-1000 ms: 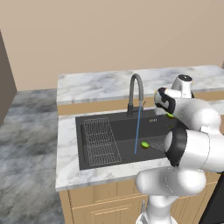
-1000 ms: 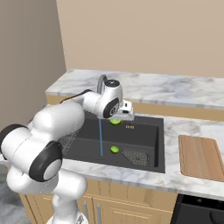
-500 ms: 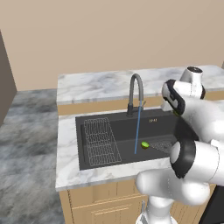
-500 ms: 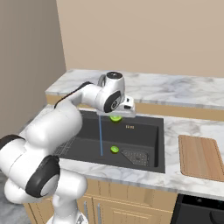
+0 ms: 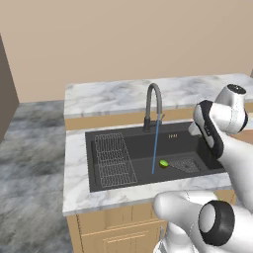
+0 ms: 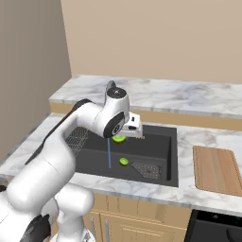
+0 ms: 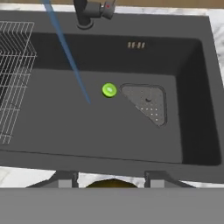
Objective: Pick the kiwi, kiwi from the sink and place them on the cutting board to airdry. Then turn off the sink faucet.
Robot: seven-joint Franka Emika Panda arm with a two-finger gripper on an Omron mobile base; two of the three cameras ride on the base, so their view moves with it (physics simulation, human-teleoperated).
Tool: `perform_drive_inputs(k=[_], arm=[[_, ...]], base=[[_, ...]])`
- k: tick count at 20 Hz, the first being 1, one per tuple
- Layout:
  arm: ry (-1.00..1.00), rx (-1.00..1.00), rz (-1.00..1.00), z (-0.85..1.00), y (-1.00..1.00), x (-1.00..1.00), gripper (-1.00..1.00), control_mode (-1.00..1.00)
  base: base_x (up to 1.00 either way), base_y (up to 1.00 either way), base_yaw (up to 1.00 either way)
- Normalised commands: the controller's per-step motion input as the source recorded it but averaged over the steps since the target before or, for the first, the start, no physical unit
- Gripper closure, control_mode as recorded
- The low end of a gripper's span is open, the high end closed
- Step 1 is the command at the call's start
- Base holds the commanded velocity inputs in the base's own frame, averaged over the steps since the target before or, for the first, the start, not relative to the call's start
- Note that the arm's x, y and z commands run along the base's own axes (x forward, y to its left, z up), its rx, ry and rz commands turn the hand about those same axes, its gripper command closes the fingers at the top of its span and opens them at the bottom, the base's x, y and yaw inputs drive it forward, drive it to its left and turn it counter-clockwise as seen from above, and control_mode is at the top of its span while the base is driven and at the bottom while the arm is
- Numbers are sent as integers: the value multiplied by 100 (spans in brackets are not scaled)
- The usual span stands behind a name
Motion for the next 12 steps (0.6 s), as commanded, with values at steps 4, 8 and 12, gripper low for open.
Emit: perform_drive_inputs(k=[4, 8, 12], arm=[[0, 0, -2, 12, 3, -64, 100, -100], [0, 0, -8, 13, -2, -51, 100, -100], [3, 0, -9, 8, -5, -51, 100, -100]], base=[[0, 0, 0], [0, 0, 0], [0, 0, 0]])
